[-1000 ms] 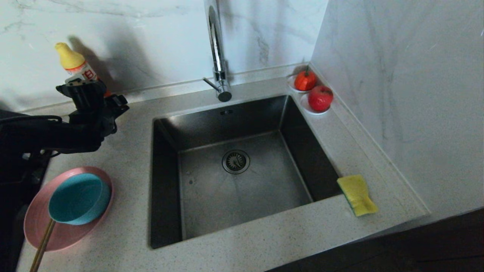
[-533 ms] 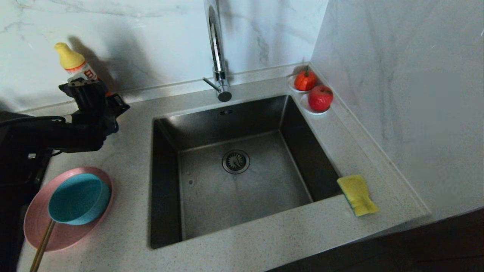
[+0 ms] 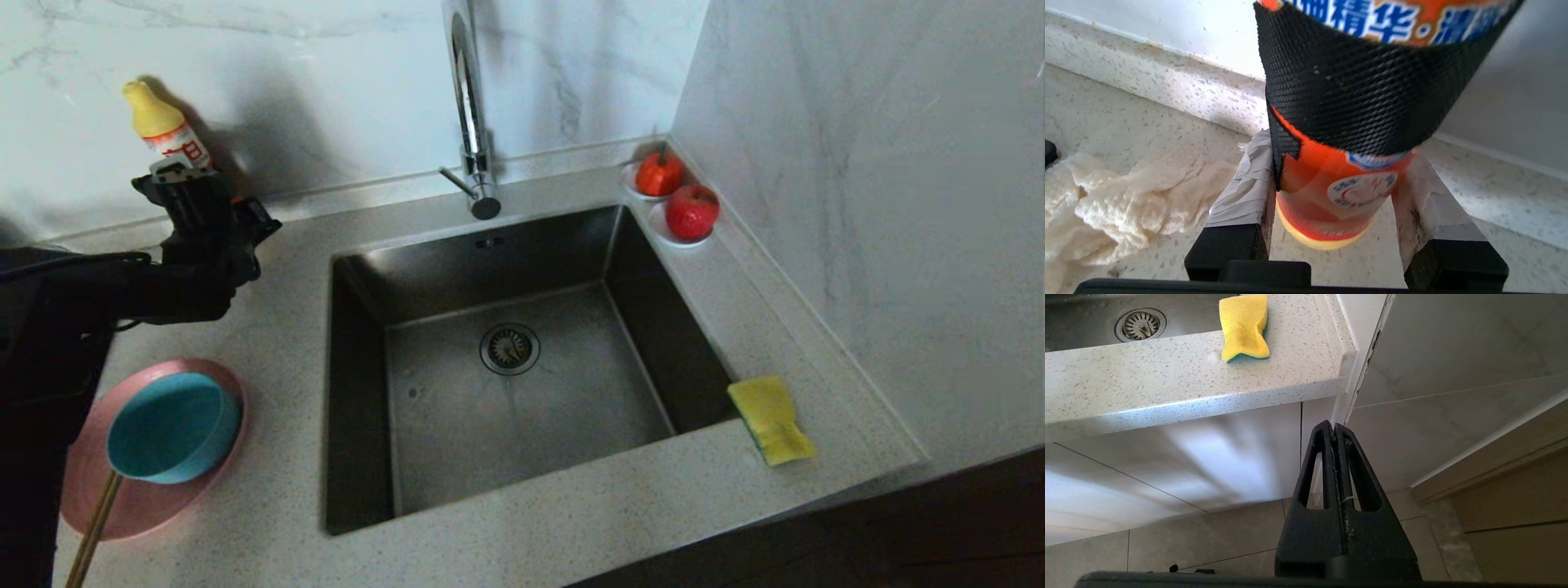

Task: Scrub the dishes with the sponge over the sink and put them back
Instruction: Grab the dish soap

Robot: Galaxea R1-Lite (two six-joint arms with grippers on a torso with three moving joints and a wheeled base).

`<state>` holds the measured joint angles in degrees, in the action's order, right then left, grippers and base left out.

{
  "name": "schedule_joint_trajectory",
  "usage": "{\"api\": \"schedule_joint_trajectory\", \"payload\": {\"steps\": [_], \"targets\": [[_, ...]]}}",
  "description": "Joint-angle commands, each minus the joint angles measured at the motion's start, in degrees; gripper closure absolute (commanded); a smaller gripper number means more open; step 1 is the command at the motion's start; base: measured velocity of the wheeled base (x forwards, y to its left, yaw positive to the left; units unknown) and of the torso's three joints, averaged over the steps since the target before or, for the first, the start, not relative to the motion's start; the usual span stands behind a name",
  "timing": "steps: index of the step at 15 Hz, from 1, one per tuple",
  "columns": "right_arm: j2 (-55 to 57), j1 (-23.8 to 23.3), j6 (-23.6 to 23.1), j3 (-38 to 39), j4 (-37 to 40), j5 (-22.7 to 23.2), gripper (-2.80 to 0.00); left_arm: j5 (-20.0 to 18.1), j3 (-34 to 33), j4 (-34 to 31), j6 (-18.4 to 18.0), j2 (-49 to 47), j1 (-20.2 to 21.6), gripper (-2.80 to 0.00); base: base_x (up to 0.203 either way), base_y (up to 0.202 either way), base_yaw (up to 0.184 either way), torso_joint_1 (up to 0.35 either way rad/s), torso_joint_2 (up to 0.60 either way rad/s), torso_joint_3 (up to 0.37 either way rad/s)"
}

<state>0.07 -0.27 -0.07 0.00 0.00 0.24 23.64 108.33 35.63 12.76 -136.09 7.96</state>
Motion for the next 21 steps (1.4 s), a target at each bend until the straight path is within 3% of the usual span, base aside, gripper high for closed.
{"api": "schedule_joint_trajectory", "payload": {"steps": [1,18,19,21], "targets": [[0.0,0.0,0.0,0.0,0.0,0.0,0.0,0.1,0.9,0.6,0.1,-0.8,0.0,0.0,0.0,0.0,0.0,0.0,0.0,0.0],[0.0,0.0,0.0,0.0,0.0,0.0,0.0,2.7,-0.5,0.7,-2.0,0.6,-0.1,0.0,0.0,0.0,0.0,0.0,0.0,0.0],[0.0,0.0,0.0,0.0,0.0,0.0,0.0,3.7,-0.5,0.7,-3.1,0.6,-0.1,-2.8,0.0,0.0,0.0,0.0,0.0,0.0],[0.0,0.0,0.0,0.0,0.0,0.0,0.0,4.9,-0.5,0.7,-3.4,0.3,-0.4,-2.8,0.0,0.0,0.0,0.0,0.0,0.0]]}}
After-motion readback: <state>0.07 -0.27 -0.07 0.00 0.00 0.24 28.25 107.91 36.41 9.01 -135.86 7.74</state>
